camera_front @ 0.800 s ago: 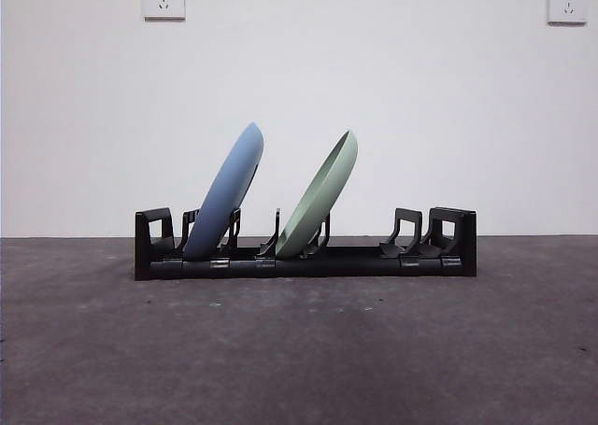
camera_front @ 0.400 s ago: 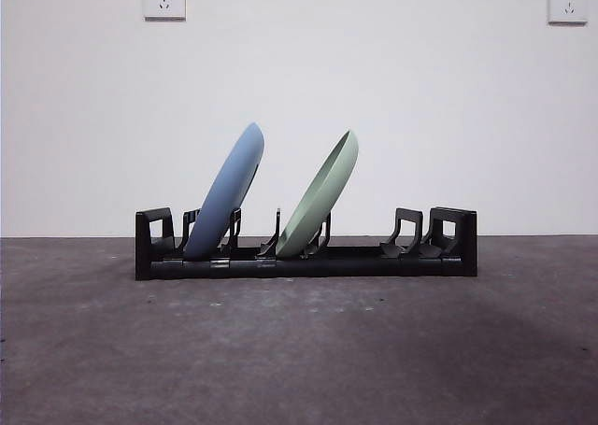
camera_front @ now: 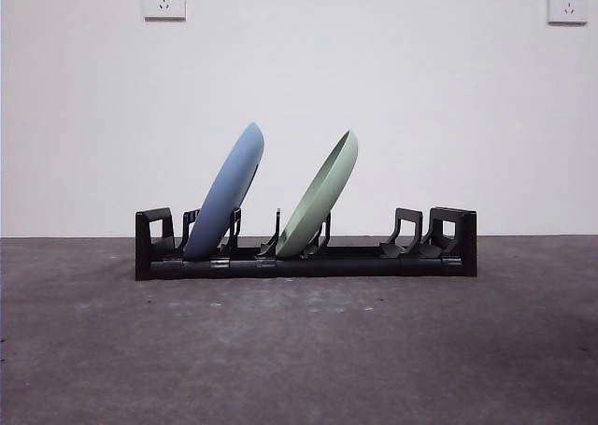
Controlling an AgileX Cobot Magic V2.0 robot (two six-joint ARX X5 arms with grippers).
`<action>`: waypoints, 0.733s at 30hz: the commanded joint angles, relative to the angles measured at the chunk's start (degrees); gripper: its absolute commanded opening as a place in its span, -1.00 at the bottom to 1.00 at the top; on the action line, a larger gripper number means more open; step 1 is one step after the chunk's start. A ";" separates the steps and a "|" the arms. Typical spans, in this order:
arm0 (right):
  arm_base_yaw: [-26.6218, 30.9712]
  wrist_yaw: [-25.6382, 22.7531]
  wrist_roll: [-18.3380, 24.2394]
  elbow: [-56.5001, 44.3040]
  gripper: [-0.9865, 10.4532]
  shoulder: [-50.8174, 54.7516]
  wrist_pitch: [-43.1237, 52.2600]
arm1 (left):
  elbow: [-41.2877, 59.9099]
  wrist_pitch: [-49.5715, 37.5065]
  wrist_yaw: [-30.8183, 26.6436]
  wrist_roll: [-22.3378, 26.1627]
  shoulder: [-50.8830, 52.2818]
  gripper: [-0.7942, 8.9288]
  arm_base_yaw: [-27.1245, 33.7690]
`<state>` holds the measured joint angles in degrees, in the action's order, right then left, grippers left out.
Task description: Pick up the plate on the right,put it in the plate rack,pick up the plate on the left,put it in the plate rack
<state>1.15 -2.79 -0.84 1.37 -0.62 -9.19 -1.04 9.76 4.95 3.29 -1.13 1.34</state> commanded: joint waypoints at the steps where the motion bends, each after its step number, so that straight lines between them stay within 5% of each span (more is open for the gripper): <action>1: 0.04 -0.66 -0.33 -0.55 -0.82 0.17 -1.31 | 0.57 -0.39 -0.02 -0.68 -0.13 -0.84 0.13; 22: 0.04 0.63 -1.60 -0.52 -0.82 0.13 -1.29 | 0.57 -0.39 -0.02 -0.68 -0.17 -0.84 0.13</action>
<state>1.15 -2.11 -1.76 1.37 -0.60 -10.72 -1.04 9.74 4.95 3.29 -1.34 1.34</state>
